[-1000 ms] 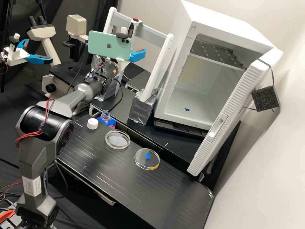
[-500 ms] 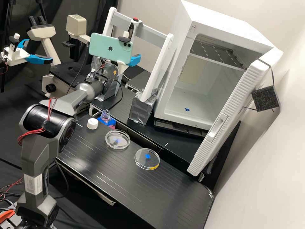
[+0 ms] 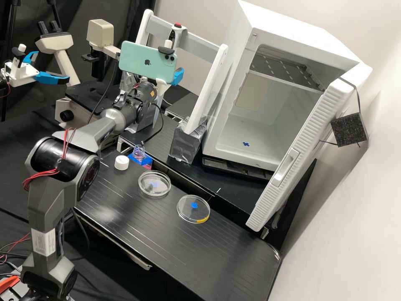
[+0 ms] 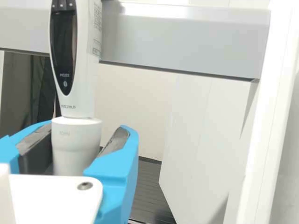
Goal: Use the pipette
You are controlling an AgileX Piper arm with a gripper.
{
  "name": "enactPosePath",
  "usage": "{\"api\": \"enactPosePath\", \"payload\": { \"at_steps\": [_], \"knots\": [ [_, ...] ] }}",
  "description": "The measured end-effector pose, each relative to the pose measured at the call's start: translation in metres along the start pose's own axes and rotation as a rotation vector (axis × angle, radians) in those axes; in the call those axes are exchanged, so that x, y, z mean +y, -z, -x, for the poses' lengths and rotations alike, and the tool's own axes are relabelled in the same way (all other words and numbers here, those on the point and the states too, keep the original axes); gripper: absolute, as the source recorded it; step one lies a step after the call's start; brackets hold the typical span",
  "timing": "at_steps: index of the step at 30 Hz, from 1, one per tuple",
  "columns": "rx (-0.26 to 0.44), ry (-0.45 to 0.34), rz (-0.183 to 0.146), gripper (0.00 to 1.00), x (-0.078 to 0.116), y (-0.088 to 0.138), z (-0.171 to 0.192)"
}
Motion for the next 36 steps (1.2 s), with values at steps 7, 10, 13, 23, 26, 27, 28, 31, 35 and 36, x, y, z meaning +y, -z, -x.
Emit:
{"api": "enactPosePath", "payload": {
  "at_steps": [7,10,13,23,26,27,28,31,35,36],
  "knots": [
    [0.001,-0.002,0.000,0.00,0.0007,0.0006,0.0005],
    [-0.003,0.005,0.002,0.00,0.0017,0.0015,0.0021],
    [-0.006,0.008,0.004,0.00,0.0018,0.0016,0.0025],
    [-0.009,0.005,0.019,0.00,0.0021,0.0013,0.0025],
    [-0.011,0.004,0.037,0.00,0.0022,0.0011,0.0025],
    [-0.013,0.003,0.042,0.00,0.0023,0.0010,0.0025],
    [-0.015,0.001,0.044,0.00,0.0024,0.0008,0.0025],
    [-0.021,-0.003,0.039,0.00,0.0028,0.0002,0.0025],
    [-0.026,-0.009,0.026,0.00,0.0038,0.0003,0.0031],
    [-0.026,-0.011,0.026,0.00,0.0046,0.0007,0.0036]
  ]
}}
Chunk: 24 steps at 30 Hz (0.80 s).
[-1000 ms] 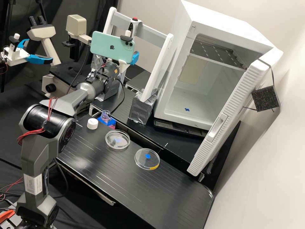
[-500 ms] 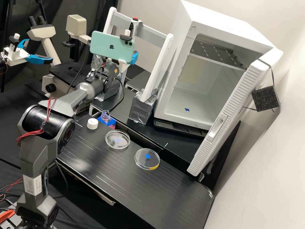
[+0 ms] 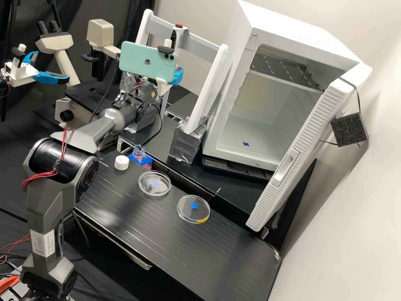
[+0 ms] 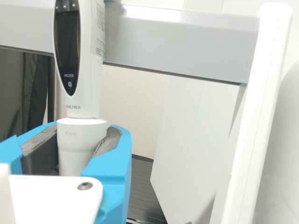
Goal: Use the pipette
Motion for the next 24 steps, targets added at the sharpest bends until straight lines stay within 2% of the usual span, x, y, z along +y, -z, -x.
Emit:
{"api": "enactPosePath", "payload": {
  "at_steps": [8,18,24],
  "knots": [
    [-0.001,-0.014,-0.053,0.00,0.007,0.004,0.005],
    [0.002,-0.042,-0.050,0.00,0.018,0.005,0.011],
    [0.026,-0.089,-0.100,0.00,0.026,0.003,0.028]
  ]
}}
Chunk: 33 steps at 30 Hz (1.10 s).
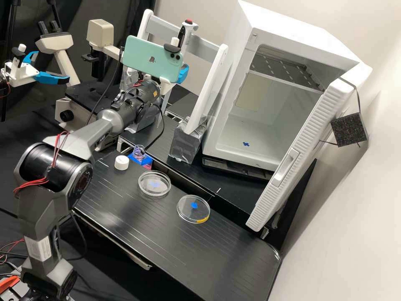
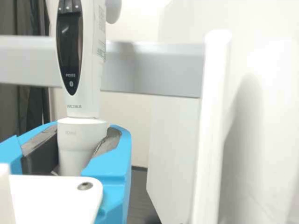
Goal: Use the pipette
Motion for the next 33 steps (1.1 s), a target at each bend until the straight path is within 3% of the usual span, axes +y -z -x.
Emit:
{"api": "enactPosePath", "payload": {
  "at_steps": [6,14,20,28,33],
  "knots": [
    [0.033,-0.063,-0.032,0.00,0.008,-0.003,0.014],
    [0.045,-0.103,-0.089,0.00,0.002,-0.017,0.038],
    [0.030,-0.092,-0.089,0.00,-0.008,-0.027,0.060],
    [0.083,-0.108,-0.049,0.00,-0.017,-0.023,0.082],
    [0.094,-0.107,-0.050,0.00,-0.022,-0.024,0.089]
  ]
}}
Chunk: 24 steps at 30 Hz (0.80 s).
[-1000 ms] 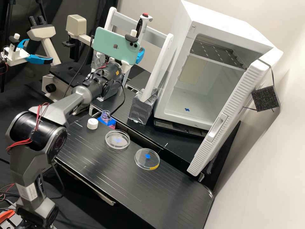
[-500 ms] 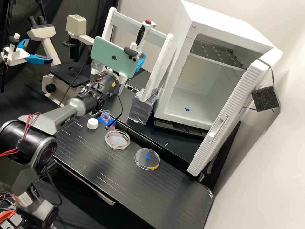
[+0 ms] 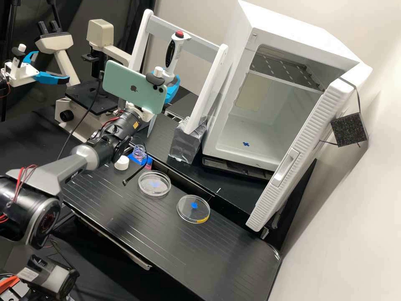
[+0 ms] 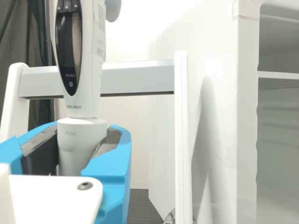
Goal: Use the pipette
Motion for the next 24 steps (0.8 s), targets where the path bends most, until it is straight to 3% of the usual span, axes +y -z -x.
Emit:
{"api": "enactPosePath", "payload": {
  "at_steps": [12,24],
  "knots": [
    [-0.011,0.043,-0.018,0.00,-0.018,-0.006,0.010],
    [0.009,0.009,-0.029,0.00,-0.029,-0.010,0.011]
  ]
}}
